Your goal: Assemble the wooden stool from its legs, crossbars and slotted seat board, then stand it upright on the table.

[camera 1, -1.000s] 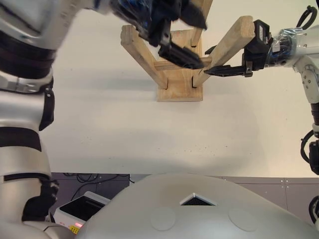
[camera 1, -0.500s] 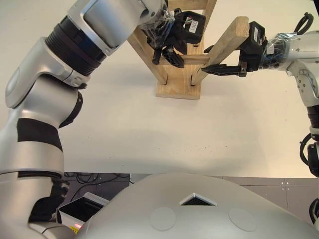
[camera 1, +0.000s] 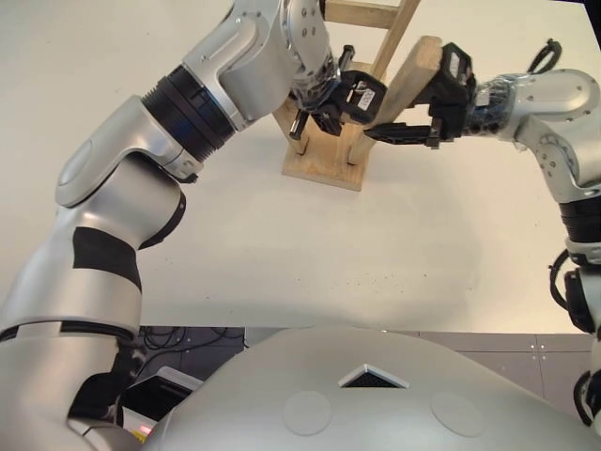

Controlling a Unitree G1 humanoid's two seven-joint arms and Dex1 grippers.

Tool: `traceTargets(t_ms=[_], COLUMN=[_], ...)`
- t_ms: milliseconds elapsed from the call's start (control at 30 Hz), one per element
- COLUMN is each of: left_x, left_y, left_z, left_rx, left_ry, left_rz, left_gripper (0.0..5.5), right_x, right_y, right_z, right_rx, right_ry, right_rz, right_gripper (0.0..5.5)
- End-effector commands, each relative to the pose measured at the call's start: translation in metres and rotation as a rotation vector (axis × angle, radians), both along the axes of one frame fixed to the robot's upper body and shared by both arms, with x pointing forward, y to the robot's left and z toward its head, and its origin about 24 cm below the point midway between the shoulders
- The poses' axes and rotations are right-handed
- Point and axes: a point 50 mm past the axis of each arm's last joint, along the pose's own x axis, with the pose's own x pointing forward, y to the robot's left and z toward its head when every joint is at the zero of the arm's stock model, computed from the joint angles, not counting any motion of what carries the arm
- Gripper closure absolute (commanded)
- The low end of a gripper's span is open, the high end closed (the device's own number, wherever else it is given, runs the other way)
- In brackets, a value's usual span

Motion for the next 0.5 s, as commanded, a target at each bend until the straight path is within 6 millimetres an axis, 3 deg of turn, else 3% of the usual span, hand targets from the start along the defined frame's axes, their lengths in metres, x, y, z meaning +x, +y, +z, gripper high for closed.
traceTargets(t_ms=[33,100,167,267,333,433,500], left_x=[-0.048,-0.049,-0.048,-0.047,-0.046,-0.050,-0.054], left_y=[-0.031,-0.032,-0.034,-0.035,-0.028,0.002,0.021], left_z=[-0.065,-0.061,-0.050,-0.017,0.010,0.051,0.066], left_rx=[-0.039,-0.064,-0.108,-0.203,-0.260,-0.278,-0.285], left_ry=[0.268,0.279,0.255,0.200,0.133,0.001,-0.038], left_rz=[-0.056,-0.045,-0.054,-0.083,-0.109,-0.158,-0.142], left_gripper=[4.95,4.99,5.02,4.36,3.92,3.43,3.06], right_x=[-0.052,-0.083,-0.093,-0.088,-0.079,-0.061,-0.056], right_y=[-0.012,-0.031,-0.036,-0.034,-0.030,-0.026,-0.025], right_z=[-0.133,-0.163,-0.168,-0.145,-0.127,-0.098,-0.084], right_rx=[-0.589,-0.659,-0.582,-0.381,-0.258,-0.121,-0.080], right_ry=[0.449,0.613,0.704,0.707,0.658,0.533,0.480], right_rz=[0.027,0.062,0.022,-0.032,-0.079,-0.139,-0.156], right_gripper=[3.47,3.47,3.47,3.47,2.87,2.28,1.90])
